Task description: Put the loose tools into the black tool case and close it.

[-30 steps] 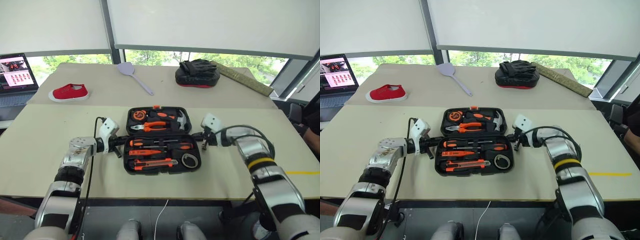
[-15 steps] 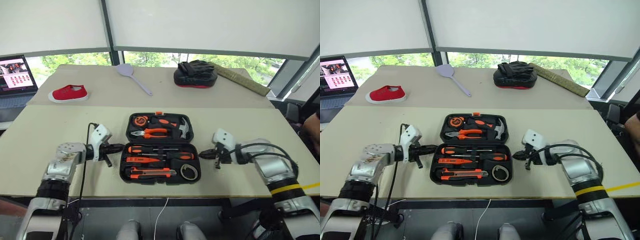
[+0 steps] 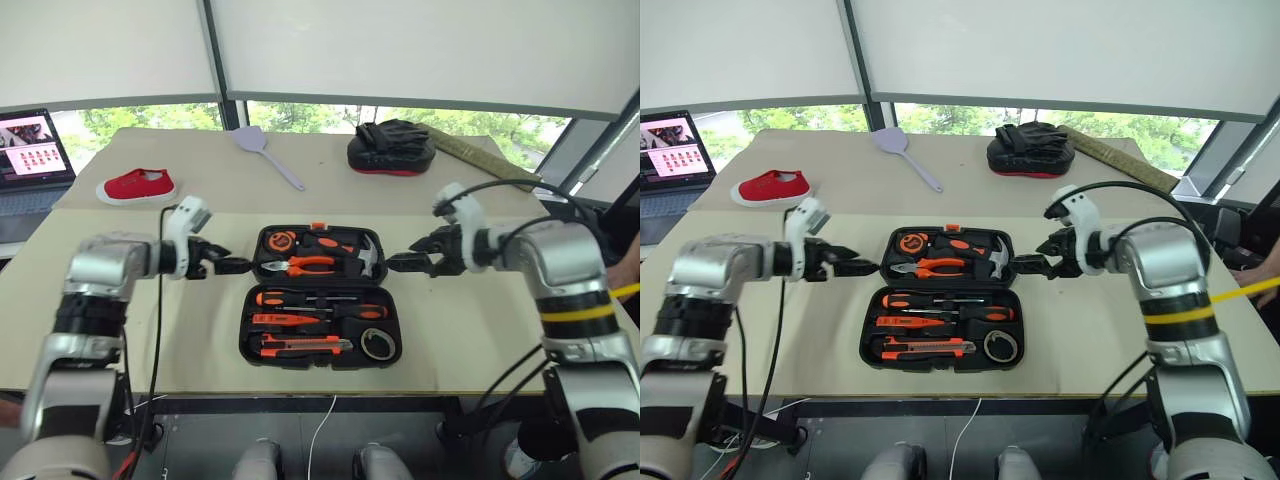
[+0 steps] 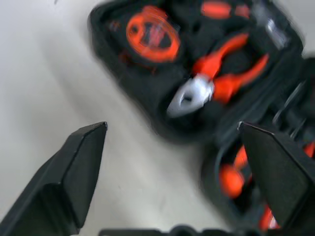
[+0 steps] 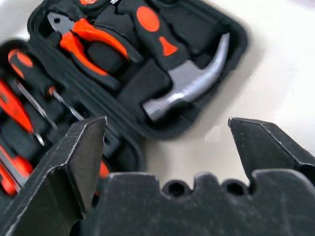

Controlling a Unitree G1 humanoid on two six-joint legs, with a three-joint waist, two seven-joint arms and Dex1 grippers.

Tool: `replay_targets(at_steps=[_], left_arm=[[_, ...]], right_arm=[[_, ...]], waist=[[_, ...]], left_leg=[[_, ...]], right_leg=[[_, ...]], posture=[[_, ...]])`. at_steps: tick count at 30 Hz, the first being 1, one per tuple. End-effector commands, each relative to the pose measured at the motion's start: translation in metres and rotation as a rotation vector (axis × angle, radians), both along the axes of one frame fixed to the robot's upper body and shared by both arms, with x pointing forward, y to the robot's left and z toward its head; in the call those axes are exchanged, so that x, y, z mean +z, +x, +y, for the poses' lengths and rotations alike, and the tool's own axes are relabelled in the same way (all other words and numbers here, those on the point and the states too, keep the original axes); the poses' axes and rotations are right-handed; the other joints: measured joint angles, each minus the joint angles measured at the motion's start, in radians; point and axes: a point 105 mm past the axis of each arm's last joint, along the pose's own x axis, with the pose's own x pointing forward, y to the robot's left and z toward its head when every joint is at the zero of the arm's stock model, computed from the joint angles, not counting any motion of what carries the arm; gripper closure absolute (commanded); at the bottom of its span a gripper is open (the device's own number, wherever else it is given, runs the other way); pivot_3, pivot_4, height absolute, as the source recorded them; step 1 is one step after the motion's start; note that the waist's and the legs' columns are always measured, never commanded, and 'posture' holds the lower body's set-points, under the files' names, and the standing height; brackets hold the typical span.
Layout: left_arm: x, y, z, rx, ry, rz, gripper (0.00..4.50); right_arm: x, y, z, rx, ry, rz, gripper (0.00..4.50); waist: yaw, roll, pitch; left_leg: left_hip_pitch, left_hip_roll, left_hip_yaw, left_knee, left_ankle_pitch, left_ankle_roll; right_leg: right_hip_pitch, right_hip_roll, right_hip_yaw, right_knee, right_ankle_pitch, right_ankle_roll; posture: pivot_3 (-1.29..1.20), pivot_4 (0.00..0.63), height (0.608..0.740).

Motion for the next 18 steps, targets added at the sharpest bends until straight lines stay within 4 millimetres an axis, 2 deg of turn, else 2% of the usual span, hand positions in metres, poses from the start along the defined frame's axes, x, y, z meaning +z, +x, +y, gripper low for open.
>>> replay_targets(at_steps=[1, 6, 10, 12, 13, 15, 17, 18], left_arm=[[-0.001, 0.012, 0.007, 0.086, 0.059, -0.021, 0.0], [-0.003, 0.024, 0.002, 0.125, 0.055, -0.038, 0.0], [-0.009, 0.025, -0.004, 0.117, 0.054, -0.019, 0.0], [-0.012, 0.024, -0.006, 0.109, 0.042, 0.001, 0.52], [-0.015, 0.024, -0.006, 0.109, 0.042, 0.008, 0.6], [-0.018, 0.024, -0.004, 0.116, 0.04, 0.017, 1.48], [-0.019, 0.025, -0.003, 0.13, 0.023, 0.02, 2.13], [-0.019, 0.025, -0.003, 0.136, 0.015, 0.021, 2.53]], right_arm=[[-0.005, 0.022, -0.009, -0.125, -0.017, 0.024, 0.05], [-0.017, 0.03, -0.01, -0.152, -0.042, 0.065, 0.05], [-0.024, 0.027, -0.007, -0.142, -0.041, 0.103, 1.05], [-0.03, 0.028, -0.005, -0.148, -0.041, 0.119, 1.76], [-0.033, 0.028, -0.005, -0.153, -0.043, 0.127, 1.89], [-0.038, 0.029, -0.006, -0.176, -0.042, 0.138, 2.79], [-0.04, 0.03, -0.009, -0.201, -0.024, 0.148, 3.36], [-0.04, 0.03, -0.01, -0.209, -0.016, 0.15, 3.78]], waist=[[-0.002, 0.0, 0.0], [-0.001, 0.0, 0.0], [-0.002, 0.0, 0.0], [-0.003, 0.0, 0.0], [-0.004, 0.0, 0.0], [-0.004, 0.0, 0.0], [-0.004, 0.0, 0.0], [-0.003, 0.0, 0.0]], left_leg=[[-0.002, 0.0, 0.0, 0.0, 0.0, 0.0], [-0.005, 0.0, 0.0, 0.0, -0.001, 0.002], [-0.006, -0.001, 0.0, 0.0, -0.001, 0.001], [-0.006, -0.001, 0.0, 0.0, -0.001, 0.001], [-0.006, -0.001, -0.001, 0.0, -0.001, 0.001], [-0.005, -0.001, -0.001, 0.0, -0.001, 0.001], [-0.004, -0.001, -0.001, 0.0, -0.001, 0.001], [-0.004, -0.001, -0.001, 0.0, -0.001, 0.001]], right_leg=[[-0.001, 0.0, 0.0, 0.0, 0.0, 0.0], [-0.003, 0.0, -0.001, -0.001, 0.0, 0.0], [-0.004, -0.001, -0.001, -0.001, 0.0, 0.001], [-0.003, -0.001, -0.001, -0.001, 0.0, 0.001], [-0.003, -0.001, -0.001, 0.0, 0.0, 0.001], [-0.003, 0.0, -0.001, 0.0, 0.0, 0.001], [-0.002, 0.0, -0.001, 0.0, 0.0, 0.001], [-0.001, 0.0, -0.002, 0.0, 0.0, 0.001]], posture=[[0.0, 0.15, 0.74], [0.0, 0.15, 0.74], [0.0, 0.15, 0.74], [0.0, 0.15, 0.74], [0.0, 0.15, 0.74], [0.0, 0.15, 0.74], [0.0, 0.15, 0.74], [0.0, 0.15, 0.74]])
